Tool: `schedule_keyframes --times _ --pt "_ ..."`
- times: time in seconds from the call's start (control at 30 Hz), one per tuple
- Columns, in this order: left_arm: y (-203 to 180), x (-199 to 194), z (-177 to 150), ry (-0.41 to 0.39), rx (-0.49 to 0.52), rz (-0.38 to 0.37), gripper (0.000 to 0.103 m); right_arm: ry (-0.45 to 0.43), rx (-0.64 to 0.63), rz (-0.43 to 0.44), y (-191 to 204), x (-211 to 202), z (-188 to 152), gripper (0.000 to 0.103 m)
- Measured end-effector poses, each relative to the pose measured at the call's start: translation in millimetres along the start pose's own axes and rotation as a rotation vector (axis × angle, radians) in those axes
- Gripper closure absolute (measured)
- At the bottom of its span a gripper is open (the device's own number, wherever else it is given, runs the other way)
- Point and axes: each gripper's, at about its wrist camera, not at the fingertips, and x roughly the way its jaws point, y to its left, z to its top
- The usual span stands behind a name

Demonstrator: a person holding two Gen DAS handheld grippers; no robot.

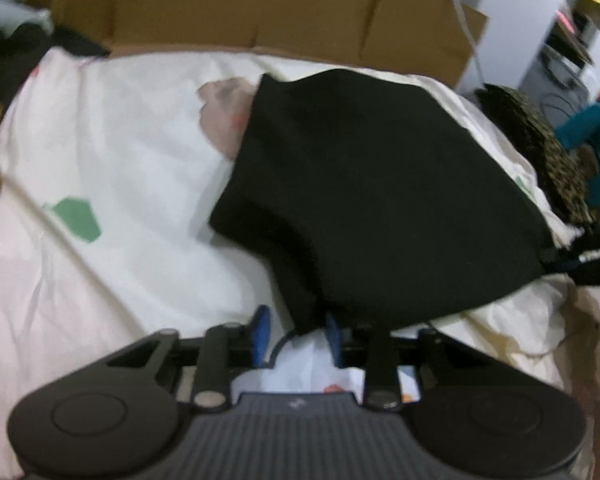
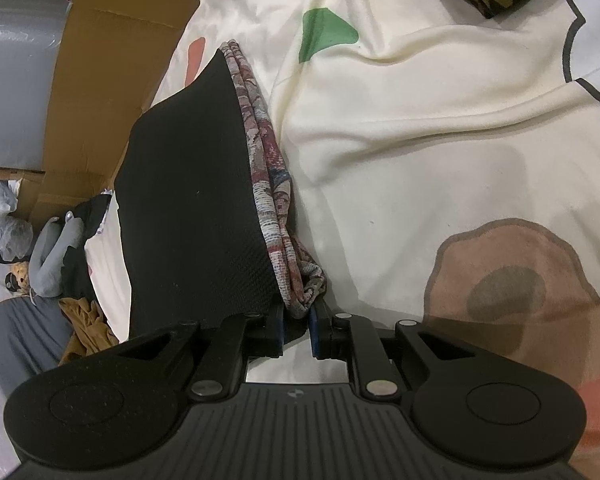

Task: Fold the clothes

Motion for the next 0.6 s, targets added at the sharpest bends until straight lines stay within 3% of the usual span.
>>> schedule_keyframes --times 0.03,0.13,0.37,0.6 --pt "-0.9 -1.8 -0.6 -0.006 0.01 -0.01 0.098 -0.003 0.001 -0.001 0.1 -0.2 -1.1 0.092" --pt "1.2 -10.5 -3.9 -0.026 -0.004 -0.009 0.098 -0.028 -0.016 -0.021 3.6 -3.4 -4.4 0.097" --pt "20.9 -39.7 -4.5 -0.056 -0.07 -0.028 0.099 -0.067 -0.013 -0.03 10.3 -11.5 -4.6 0.098" --pt "29.9 -25.7 -17.3 -0.011 -0.126 -0.017 0.099 -0.062 -0.009 -0.043 5.0 -7.4 -4.0 0.098"
